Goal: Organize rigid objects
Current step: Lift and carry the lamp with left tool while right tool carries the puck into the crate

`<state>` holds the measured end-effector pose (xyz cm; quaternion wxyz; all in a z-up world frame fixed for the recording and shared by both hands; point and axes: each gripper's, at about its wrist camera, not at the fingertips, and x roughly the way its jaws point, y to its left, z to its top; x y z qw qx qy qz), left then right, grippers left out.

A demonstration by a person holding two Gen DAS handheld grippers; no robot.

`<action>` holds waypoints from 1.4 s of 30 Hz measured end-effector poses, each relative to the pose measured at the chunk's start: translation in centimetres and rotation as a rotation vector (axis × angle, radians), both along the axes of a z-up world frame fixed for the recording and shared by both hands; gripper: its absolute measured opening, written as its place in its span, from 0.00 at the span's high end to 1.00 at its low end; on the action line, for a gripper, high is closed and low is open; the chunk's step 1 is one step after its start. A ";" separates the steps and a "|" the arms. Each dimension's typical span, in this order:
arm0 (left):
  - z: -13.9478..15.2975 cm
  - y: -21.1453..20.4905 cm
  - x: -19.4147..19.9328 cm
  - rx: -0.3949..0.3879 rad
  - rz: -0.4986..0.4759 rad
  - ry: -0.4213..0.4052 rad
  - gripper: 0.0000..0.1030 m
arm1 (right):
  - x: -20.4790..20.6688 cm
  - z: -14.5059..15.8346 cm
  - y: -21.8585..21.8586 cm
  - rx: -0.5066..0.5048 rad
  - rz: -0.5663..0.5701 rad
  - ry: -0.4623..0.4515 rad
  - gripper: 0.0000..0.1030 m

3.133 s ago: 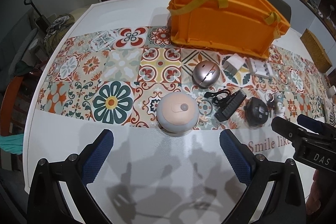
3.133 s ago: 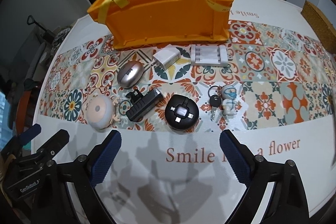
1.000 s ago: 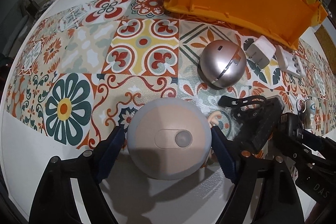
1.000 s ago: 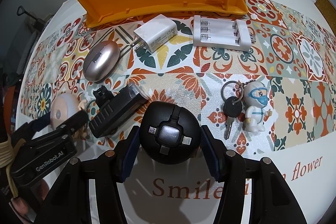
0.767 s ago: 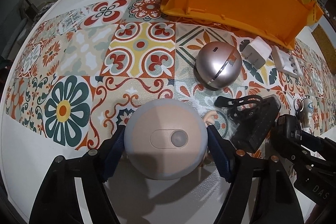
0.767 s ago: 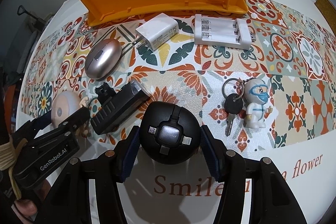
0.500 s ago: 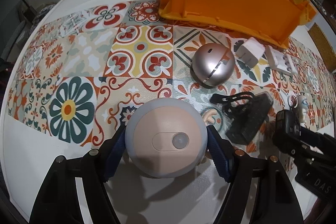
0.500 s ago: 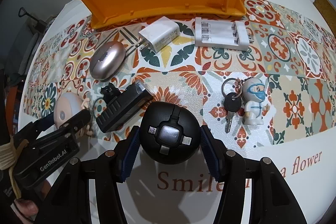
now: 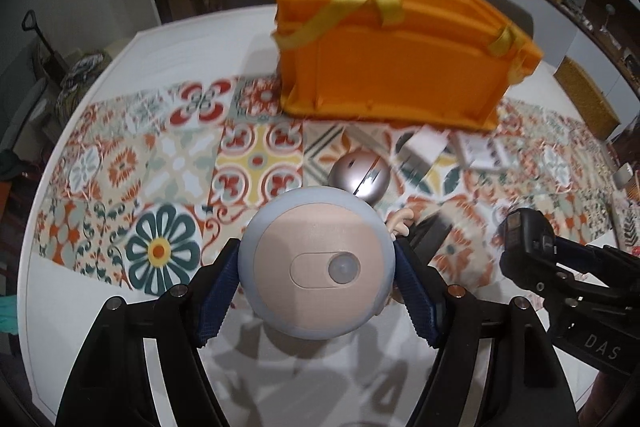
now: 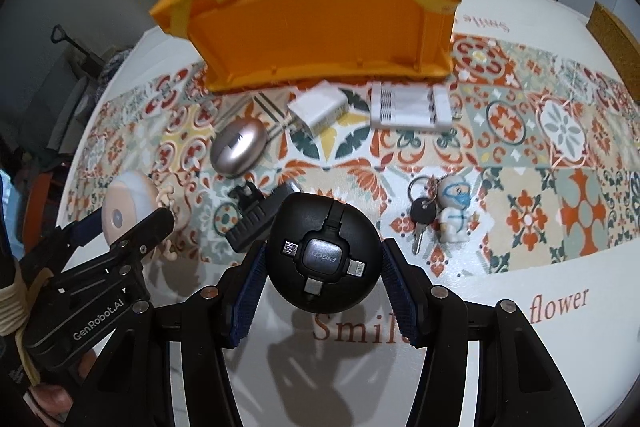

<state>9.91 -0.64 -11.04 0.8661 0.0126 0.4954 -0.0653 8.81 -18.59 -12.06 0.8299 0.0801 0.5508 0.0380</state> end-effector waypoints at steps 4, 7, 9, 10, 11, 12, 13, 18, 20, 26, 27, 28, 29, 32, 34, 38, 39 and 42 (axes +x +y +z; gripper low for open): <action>1.9 -0.2 0.3 -0.015 -0.014 -0.042 0.28 | 0.0 1.8 -0.1 0.003 -0.008 -0.044 0.45; 3.1 -0.4 0.6 -0.026 -0.023 -0.068 0.28 | 0.1 3.1 -0.2 0.005 -0.011 -0.096 0.45; 3.7 -0.5 0.8 -0.029 -0.032 -0.088 0.28 | 0.2 3.8 -0.2 0.004 -0.011 -0.115 0.45; 4.0 -0.6 0.9 -0.028 -0.035 -0.097 0.28 | 0.2 4.2 -0.2 0.003 -0.010 -0.125 0.45; 4.3 -0.7 1.1 -0.029 -0.038 -0.105 0.28 | 0.3 4.6 -0.3 0.001 -0.010 -0.136 0.45; 4.6 -0.7 1.3 -0.033 -0.042 -0.113 0.28 | 0.4 4.9 -0.3 -0.002 -0.011 -0.146 0.45; 4.8 -0.7 1.4 -0.035 -0.043 -0.118 0.28 | 0.5 5.2 -0.3 -0.005 -0.012 -0.156 0.45; 6.2 -1.1 2.7 -0.045 -0.049 -0.148 0.28 | 1.4 6.7 -0.6 -0.017 -0.021 -0.198 0.45; 6.8 -1.1 3.3 -0.049 -0.051 -0.153 0.28 | 1.9 7.2 -0.8 -0.018 -0.026 -0.212 0.45; 8.2 -1.2 5.2 -0.053 -0.049 -0.180 0.28 | 3.6 8.8 -1.2 -0.023 -0.036 -0.253 0.45; 8.4 -1.3 5.6 -0.055 -0.048 -0.182 0.28 | 4.0 9.1 -1.2 -0.026 -0.039 -0.258 0.45; 8.7 -1.5 6.0 -0.059 -0.051 -0.183 0.28 | 4.4 9.4 -1.2 -0.027 -0.040 -0.266 0.45; 9.0 -1.6 6.5 -0.066 -0.056 -0.185 0.28 | 4.9 9.6 -1.3 -0.029 -0.039 -0.270 0.45; 9.8 -2.0 7.8 -0.078 -0.071 -0.191 0.28 | 6.3 10.3 -1.5 -0.033 -0.046 -0.277 0.45; 10.3 -2.3 8.4 -0.070 -0.076 -0.204 0.28 | 7.3 10.8 -1.7 -0.035 -0.047 -0.284 0.45; 11.5 -2.9 10.0 -0.057 -0.091 -0.227 0.28 | 9.4 11.9 -2.0 -0.064 -0.047 -0.300 0.45; 11.8 -3.0 10.4 -0.053 -0.093 -0.230 0.28 | 9.8 12.1 -2.0 -0.068 -0.049 -0.302 0.45; 12.2 -3.4 11.7 -0.049 -0.107 -0.230 0.28 | 11.5 12.7 -2.2 -0.074 -0.043 -0.300 0.45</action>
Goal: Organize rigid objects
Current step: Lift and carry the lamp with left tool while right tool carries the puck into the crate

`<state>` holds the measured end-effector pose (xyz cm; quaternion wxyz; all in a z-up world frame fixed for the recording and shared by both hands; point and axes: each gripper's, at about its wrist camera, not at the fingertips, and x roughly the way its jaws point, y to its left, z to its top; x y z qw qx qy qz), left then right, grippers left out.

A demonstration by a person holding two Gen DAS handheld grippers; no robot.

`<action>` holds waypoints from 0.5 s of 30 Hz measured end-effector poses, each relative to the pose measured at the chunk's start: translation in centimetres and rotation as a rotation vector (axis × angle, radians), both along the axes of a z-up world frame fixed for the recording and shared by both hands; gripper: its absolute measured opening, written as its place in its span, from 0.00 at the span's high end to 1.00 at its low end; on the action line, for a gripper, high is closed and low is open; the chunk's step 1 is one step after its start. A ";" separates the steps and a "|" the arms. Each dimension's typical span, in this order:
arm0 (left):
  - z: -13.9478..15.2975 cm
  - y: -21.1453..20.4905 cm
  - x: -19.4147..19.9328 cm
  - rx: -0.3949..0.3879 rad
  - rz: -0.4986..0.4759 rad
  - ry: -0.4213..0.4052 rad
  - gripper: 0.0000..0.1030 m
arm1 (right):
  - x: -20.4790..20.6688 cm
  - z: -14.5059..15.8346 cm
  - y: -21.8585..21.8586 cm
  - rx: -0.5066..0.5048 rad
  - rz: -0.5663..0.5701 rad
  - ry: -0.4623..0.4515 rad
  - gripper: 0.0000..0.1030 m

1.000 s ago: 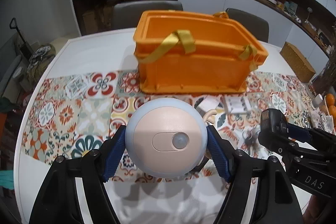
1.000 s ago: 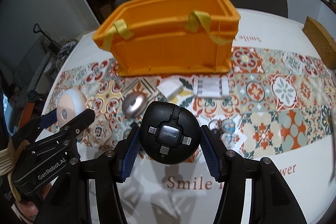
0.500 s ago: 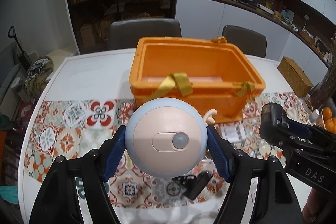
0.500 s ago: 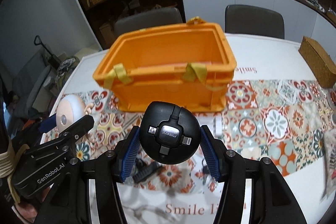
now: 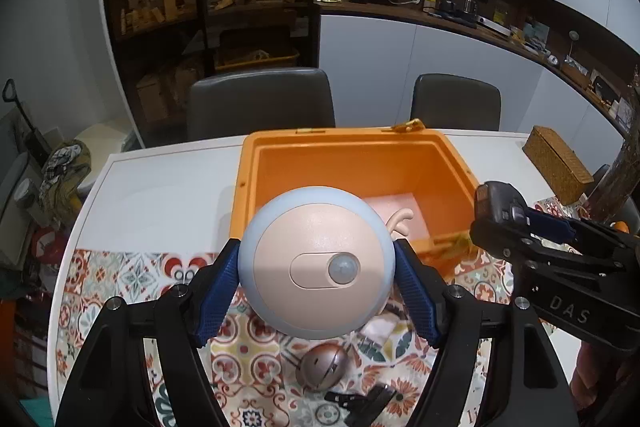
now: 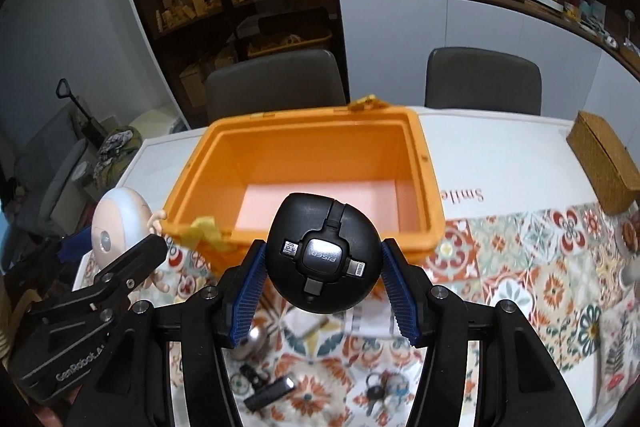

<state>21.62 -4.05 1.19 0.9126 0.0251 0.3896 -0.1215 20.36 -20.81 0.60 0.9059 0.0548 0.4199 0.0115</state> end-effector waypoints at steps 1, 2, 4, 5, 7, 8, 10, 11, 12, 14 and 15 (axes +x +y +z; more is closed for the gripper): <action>0.1 -0.1 0.5 0.002 -0.004 0.002 0.28 | 0.4 0.2 0.0 -0.001 0.002 0.001 0.45; 0.2 -0.3 1.0 0.000 -0.009 0.006 0.28 | 1.2 0.3 -0.1 -0.004 0.002 0.005 0.45; 0.1 -0.6 2.1 0.003 -0.018 0.022 0.28 | 2.3 0.5 -0.2 -0.010 0.004 0.011 0.45; 0.1 -0.7 2.6 0.001 -0.024 0.031 0.28 | 3.0 0.5 -0.3 -0.016 0.004 0.024 0.45; -0.2 -0.9 3.7 -0.007 -0.030 0.058 0.28 | 4.1 0.3 -0.3 -0.018 0.009 0.047 0.45; -0.3 -1.0 4.3 0.004 -0.027 0.067 0.28 | 4.9 0.1 -0.4 -0.019 0.013 0.065 0.45; -0.6 -1.3 5.3 0.021 -0.024 0.075 0.28 | 5.8 -0.5 -0.5 -0.022 0.013 0.095 0.45; -0.7 -1.5 5.8 0.026 -0.024 0.081 0.28 | 6.5 -0.8 -0.6 -0.026 0.009 0.109 0.45; -0.8 -1.6 6.3 0.029 -0.025 0.087 0.28 | 6.9 -1.0 -0.6 -0.032 0.007 0.118 0.45; -1.1 -2.0 7.1 0.040 -0.030 0.102 0.28 | 7.9 -1.6 -0.7 -0.037 0.005 0.149 0.45; -1.2 -2.2 7.6 0.044 -0.035 0.111 0.28 | 8.5 -2.0 -0.7 -0.033 0.008 0.168 0.45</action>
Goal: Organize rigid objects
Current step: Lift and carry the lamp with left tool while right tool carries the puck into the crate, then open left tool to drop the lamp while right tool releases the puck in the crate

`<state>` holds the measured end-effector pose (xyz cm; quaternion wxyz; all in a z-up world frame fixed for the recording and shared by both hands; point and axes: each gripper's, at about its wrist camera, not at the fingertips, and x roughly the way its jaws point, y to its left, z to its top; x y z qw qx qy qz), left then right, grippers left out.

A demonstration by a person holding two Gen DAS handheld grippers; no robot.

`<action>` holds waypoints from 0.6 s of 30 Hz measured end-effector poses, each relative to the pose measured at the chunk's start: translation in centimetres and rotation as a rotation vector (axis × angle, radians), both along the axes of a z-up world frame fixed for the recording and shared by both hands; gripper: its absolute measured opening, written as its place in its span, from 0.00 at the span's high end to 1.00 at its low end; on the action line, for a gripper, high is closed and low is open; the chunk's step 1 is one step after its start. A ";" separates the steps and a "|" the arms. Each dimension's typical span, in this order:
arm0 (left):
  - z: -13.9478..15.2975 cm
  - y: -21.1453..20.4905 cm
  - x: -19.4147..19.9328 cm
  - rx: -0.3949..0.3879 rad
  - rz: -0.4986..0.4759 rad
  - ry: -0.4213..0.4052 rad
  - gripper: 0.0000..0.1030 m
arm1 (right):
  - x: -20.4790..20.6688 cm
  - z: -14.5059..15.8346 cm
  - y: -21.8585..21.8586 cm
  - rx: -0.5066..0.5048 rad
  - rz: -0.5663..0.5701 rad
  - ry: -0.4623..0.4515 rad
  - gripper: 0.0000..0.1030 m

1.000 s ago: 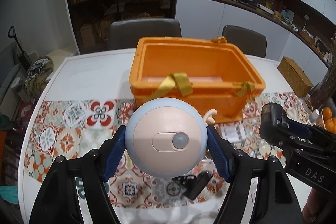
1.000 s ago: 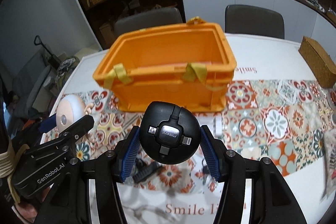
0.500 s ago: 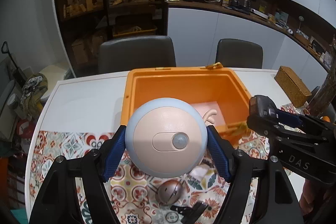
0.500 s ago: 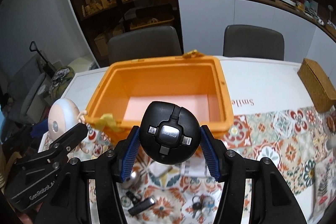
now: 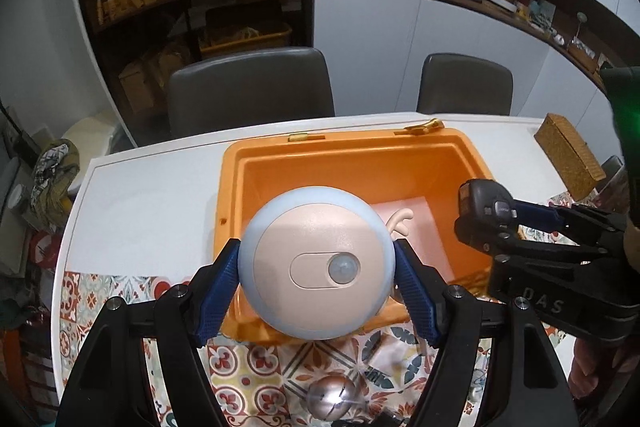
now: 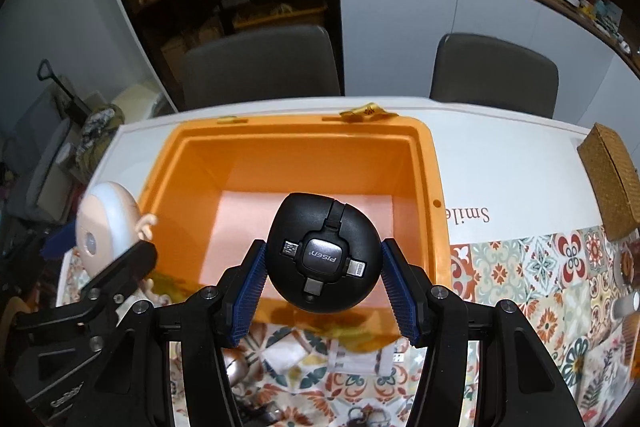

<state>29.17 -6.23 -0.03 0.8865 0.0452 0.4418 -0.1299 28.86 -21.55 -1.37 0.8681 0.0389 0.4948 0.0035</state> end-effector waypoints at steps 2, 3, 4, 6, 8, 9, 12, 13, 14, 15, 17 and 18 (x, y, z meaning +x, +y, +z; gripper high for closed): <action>-0.5 -0.1 0.9 0.003 0.000 0.030 0.28 | 0.7 -0.4 0.0 0.005 -0.002 0.025 0.45; -0.6 -0.2 1.2 0.006 0.002 0.037 0.28 | 1.0 -0.7 0.0 0.005 -0.001 0.038 0.45; -0.8 -0.2 1.6 0.008 0.000 0.048 0.28 | 1.3 -0.9 0.0 0.003 -0.003 0.050 0.45; -1.3 -0.3 2.4 0.012 -0.001 0.074 0.28 | 1.8 -1.3 0.0 -0.002 -0.005 0.069 0.45; -1.8 -0.3 2.9 0.013 -0.002 0.091 0.28 | 2.2 -1.6 -0.2 0.004 -0.005 0.087 0.45; -2.0 -0.4 3.2 0.020 -0.002 0.098 0.28 | 2.4 -1.7 -0.2 0.006 -0.007 0.096 0.45; -2.6 -0.7 4.0 0.040 0.007 0.119 0.28 | 2.7 -2.2 -0.3 0.000 -0.012 0.116 0.45; -2.9 -0.8 4.2 0.043 0.007 0.130 0.28 | 2.8 -2.3 -0.4 -0.002 -0.014 0.119 0.45; -3.2 -0.9 4.4 0.048 0.008 0.147 0.28 | 2.9 -2.4 -0.4 -0.004 -0.014 0.122 0.45; -3.4 -1.0 4.5 0.051 0.008 0.156 0.28 | 3.0 -2.5 -0.5 -0.003 -0.016 0.124 0.45; -3.9 -1.1 4.6 0.065 0.010 0.168 0.26 | 3.1 -2.6 -0.4 -0.004 -0.016 0.128 0.45; -3.9 -1.2 4.7 0.079 0.017 0.161 0.25 | 3.0 -2.6 -0.4 -0.007 -0.016 0.128 0.45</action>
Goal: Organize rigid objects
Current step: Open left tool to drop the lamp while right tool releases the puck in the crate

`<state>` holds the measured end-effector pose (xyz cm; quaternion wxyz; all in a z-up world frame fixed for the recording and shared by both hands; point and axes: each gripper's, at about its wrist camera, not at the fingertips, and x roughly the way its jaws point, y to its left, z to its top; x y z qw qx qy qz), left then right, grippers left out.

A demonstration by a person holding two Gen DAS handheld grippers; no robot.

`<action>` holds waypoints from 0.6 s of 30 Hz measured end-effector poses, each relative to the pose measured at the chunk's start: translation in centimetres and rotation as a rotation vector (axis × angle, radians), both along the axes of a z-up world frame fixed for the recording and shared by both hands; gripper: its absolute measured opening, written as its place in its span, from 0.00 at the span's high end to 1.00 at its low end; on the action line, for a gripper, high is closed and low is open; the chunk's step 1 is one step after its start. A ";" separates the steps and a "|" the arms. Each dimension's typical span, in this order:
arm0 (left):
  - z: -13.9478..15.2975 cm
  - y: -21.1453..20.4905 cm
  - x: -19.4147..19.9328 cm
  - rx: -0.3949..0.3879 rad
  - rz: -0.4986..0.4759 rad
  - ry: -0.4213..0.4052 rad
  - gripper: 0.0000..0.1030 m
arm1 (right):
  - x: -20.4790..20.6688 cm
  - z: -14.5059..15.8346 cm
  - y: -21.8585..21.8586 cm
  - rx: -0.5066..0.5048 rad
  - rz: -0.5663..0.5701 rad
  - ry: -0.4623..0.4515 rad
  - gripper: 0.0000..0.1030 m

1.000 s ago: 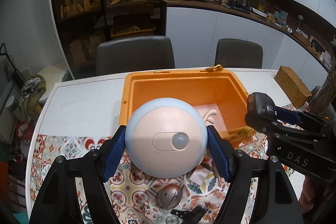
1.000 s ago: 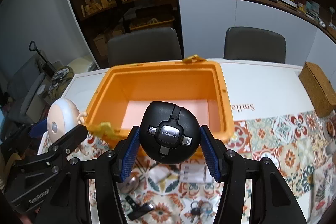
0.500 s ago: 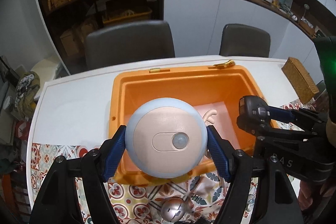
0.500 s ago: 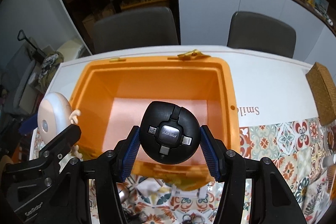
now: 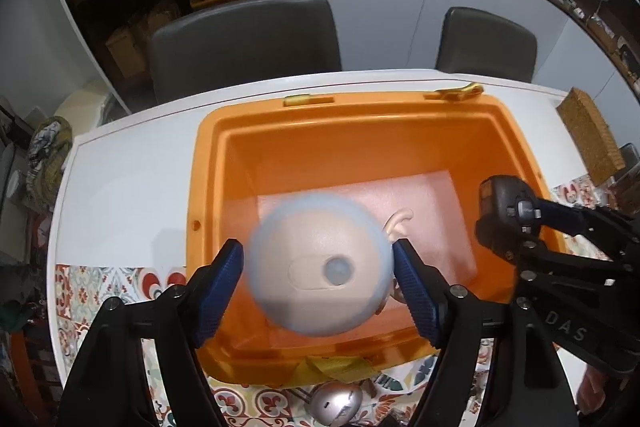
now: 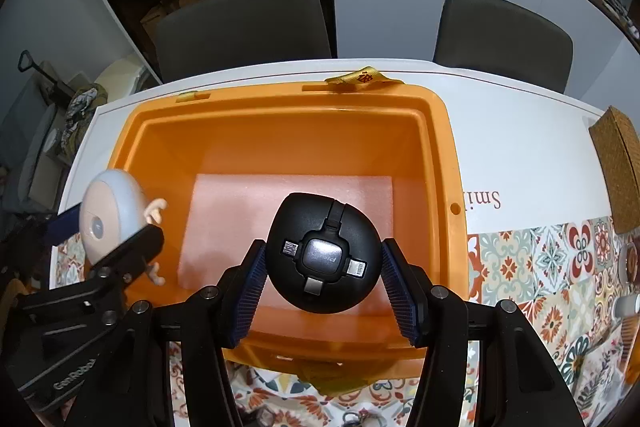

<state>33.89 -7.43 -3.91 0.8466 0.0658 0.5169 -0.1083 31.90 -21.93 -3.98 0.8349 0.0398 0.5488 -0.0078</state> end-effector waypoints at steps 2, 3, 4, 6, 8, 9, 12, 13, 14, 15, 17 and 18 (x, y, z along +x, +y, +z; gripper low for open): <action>0.1 0.0 -0.1 0.014 0.007 -0.011 0.22 | 0.1 -0.1 0.1 -0.006 0.000 0.000 0.45; 0.2 0.2 -0.1 0.013 0.014 -0.014 0.18 | 0.2 -0.1 0.1 -0.006 -0.002 0.002 0.45; 0.3 0.3 -0.2 0.013 0.017 -0.017 0.17 | 0.3 -0.3 0.1 -0.001 -0.006 0.007 0.45; 0.6 0.6 -0.5 0.027 0.037 -0.032 0.17 | 0.4 -0.5 0.0 0.015 -0.011 0.015 0.45; 1.0 1.0 -1.0 0.050 0.053 -0.054 0.17 | 0.4 -0.6 -0.1 0.023 -0.016 0.013 0.45; 1.1 1.1 -1.1 0.059 0.054 -0.063 0.16 | 0.5 -0.7 -0.1 0.022 -0.020 0.013 0.45; 1.5 1.7 -1.9 0.067 0.065 -0.077 0.15 | 0.3 -0.5 -0.3 0.032 -0.030 -0.005 0.33; 1.6 1.9 -2.1 0.064 0.067 -0.079 0.15 | 0.2 -0.2 -0.2 0.032 -0.029 -0.017 0.33; 1.8 2.1 -2.5 0.066 0.072 -0.081 0.15 | 0.0 -0.1 -0.2 0.031 -0.027 -0.024 0.33; 1.9 2.3 -2.9 0.067 0.077 -0.086 0.15 | -0.4 0.1 -0.3 0.027 -0.030 -0.033 0.33; 2.2 2.6 -3.7 0.065 0.083 -0.100 0.15 | -1.3 0.7 -0.3 -0.004 -0.051 -0.042 0.33; 2.4 2.8 -4.2 0.065 0.090 -0.108 0.15 | -1.8 0.9 -0.2 -0.013 -0.060 -0.049 0.33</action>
